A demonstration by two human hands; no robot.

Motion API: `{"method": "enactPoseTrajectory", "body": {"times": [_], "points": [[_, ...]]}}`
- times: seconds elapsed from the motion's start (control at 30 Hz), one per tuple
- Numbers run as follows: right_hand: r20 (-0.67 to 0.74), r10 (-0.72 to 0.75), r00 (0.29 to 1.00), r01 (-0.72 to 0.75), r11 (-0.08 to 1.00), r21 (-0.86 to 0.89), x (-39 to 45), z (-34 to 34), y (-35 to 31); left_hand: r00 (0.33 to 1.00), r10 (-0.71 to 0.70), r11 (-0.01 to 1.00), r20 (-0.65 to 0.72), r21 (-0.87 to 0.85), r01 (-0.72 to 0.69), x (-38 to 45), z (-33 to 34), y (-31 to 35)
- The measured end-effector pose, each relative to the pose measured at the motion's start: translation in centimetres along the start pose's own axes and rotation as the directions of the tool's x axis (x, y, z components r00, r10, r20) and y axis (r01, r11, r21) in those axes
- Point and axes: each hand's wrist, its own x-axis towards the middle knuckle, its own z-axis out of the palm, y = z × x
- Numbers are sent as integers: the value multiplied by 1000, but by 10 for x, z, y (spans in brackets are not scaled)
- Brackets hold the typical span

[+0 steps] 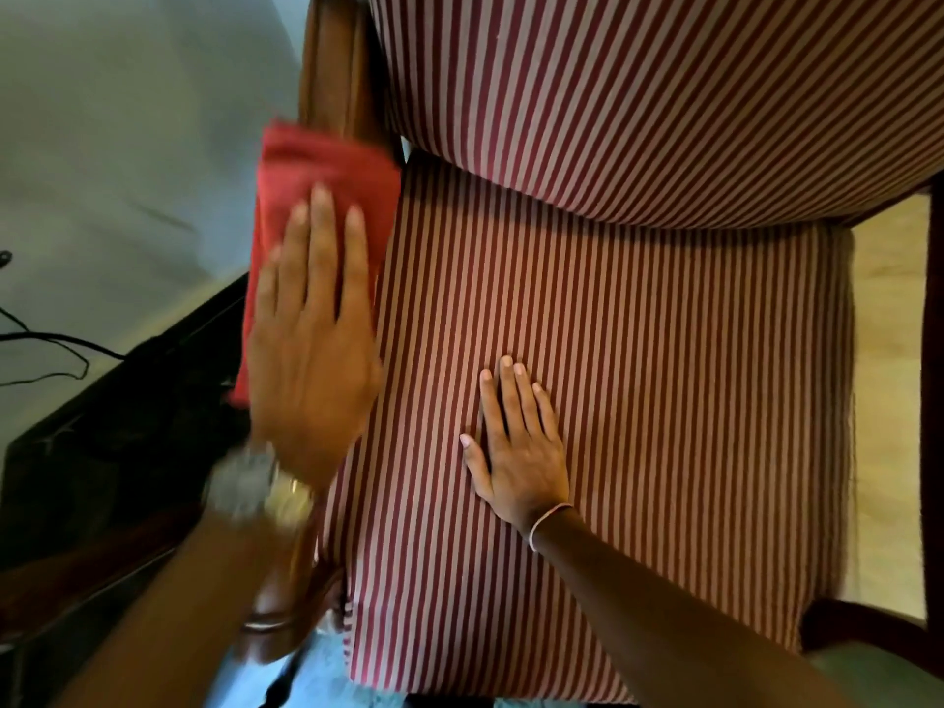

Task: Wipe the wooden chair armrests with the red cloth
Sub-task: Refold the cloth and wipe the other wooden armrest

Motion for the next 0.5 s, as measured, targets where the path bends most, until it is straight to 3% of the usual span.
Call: {"method": "enactPoseTrajectory", "body": {"times": [0.1,0.17,0.27,0.4,0.5], "points": [[-1,11,1000,-11,1000,-10,1,2,-1,988,120,990,101,58,-126,-97,1,-14],[5,13,1000,-13,1000,-20,2,4,-1,977,175,979,125,86,-187,-105,2,-22],[3,14,1000,-14,1000,-7,0,3,-1,989,140,983,46,109,-145,-45,-1,-7],[-3,14,1000,-14,1000,8,1,1,-1,999,-6,1000,-40,-12,6,49,-4,4],[-8,2,1000,-2,1000,16,-1,3,1,999,-26,999,-28,-34,25,6,2,-1]]}}
